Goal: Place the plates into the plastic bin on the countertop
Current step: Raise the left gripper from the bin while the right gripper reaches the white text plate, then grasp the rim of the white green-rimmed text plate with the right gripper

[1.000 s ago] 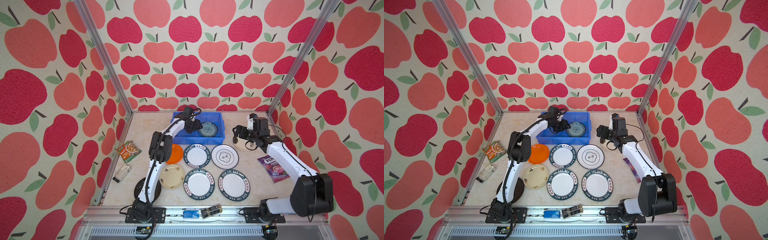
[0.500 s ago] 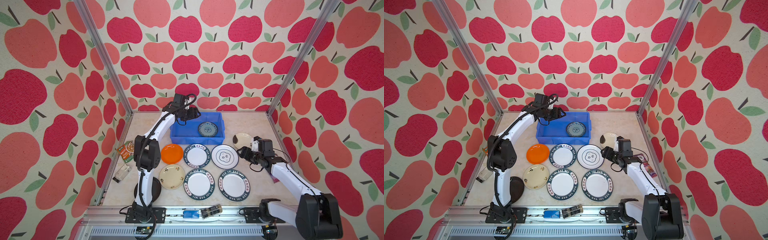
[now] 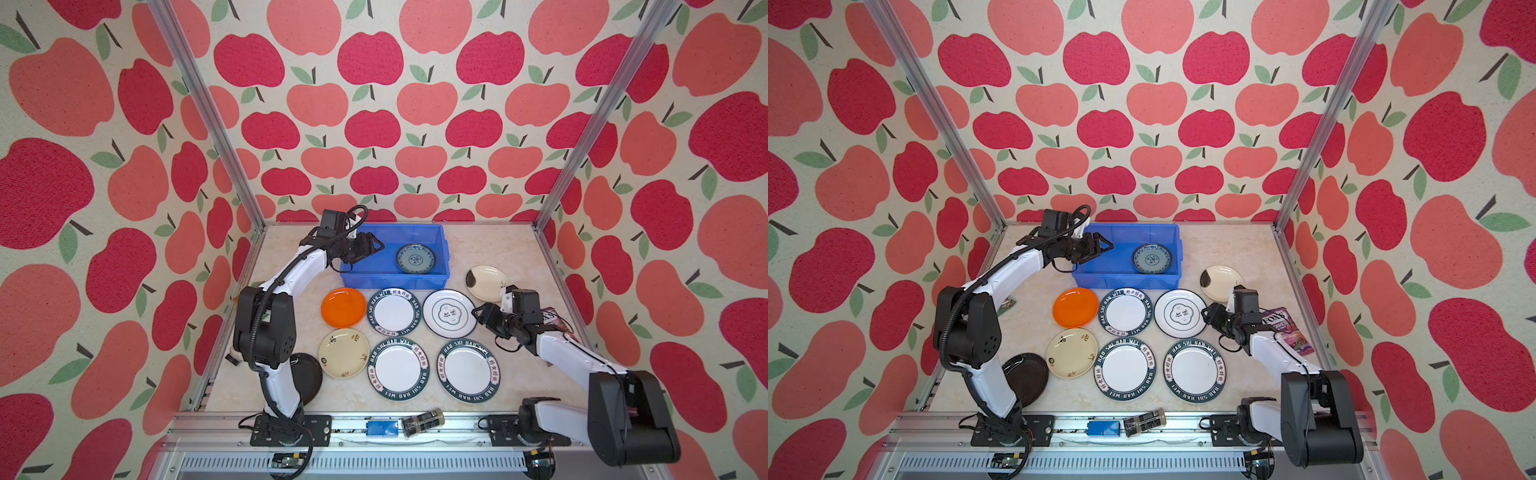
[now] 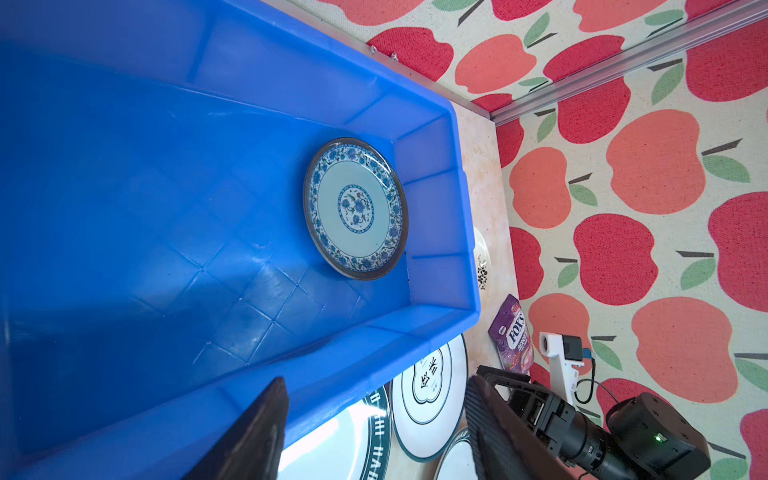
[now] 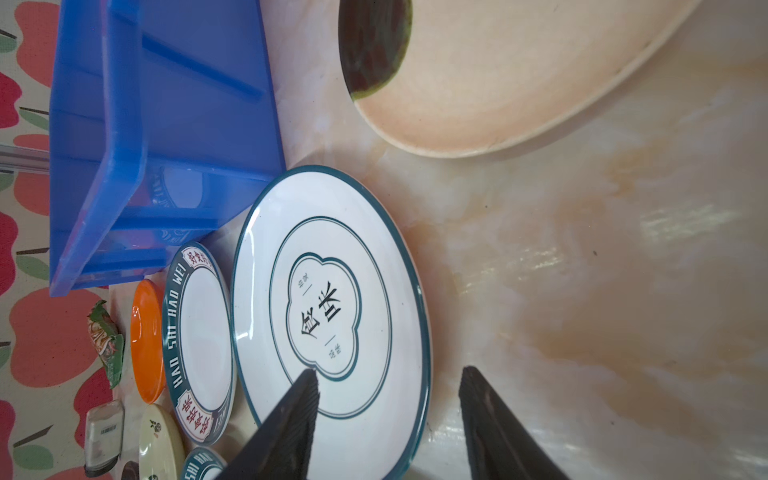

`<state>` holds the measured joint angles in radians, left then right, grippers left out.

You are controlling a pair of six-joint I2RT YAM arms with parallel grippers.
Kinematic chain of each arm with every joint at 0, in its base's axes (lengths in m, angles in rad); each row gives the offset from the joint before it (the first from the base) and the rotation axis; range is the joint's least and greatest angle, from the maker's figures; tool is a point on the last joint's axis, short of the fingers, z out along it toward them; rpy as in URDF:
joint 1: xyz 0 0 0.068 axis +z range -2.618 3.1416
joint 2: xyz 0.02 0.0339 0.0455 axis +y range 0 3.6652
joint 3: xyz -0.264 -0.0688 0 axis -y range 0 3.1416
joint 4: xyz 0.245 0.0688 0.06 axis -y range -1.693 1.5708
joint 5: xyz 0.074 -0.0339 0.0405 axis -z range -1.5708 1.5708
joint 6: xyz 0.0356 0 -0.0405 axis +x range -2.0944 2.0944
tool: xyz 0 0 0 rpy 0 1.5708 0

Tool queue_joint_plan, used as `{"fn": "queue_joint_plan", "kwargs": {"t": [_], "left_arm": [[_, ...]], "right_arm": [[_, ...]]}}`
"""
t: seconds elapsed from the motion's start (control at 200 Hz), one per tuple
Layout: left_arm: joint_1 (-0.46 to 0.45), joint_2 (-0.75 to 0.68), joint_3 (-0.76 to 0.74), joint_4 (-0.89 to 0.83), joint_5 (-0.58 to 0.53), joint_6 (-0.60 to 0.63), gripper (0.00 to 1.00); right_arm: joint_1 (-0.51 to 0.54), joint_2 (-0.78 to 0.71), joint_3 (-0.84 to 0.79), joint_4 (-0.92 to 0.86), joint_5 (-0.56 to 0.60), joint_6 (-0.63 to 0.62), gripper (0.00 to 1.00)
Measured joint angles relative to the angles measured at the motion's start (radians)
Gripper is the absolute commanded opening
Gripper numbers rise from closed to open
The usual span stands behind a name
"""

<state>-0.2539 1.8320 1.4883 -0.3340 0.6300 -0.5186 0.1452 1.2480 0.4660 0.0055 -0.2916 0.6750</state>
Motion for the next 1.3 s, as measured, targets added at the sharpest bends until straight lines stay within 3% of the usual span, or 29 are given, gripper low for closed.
{"fn": "queue_joint_plan", "kwargs": {"t": [0.315, 0.595, 0.996, 1.301], "left_arm": [[0.040, -0.036, -0.011, 0.029, 0.005, -0.014, 0.65], [0.073, -0.036, -0.015, 0.032, 0.006, -0.014, 0.65], [0.086, -0.036, -0.041, 0.033, -0.005, -0.014, 0.63], [0.095, -0.037, -0.075, 0.033, -0.038, -0.014, 0.62]], "right_arm": [[-0.002, 0.073, -0.024, 0.091, -0.035, 0.029, 0.55], [-0.002, 0.119, -0.052, 0.177, -0.056, 0.065, 0.43], [-0.002, 0.183, -0.073, 0.322, -0.102, 0.103, 0.42], [-0.013, 0.194, -0.109, 0.386, -0.111, 0.130, 0.25]]}}
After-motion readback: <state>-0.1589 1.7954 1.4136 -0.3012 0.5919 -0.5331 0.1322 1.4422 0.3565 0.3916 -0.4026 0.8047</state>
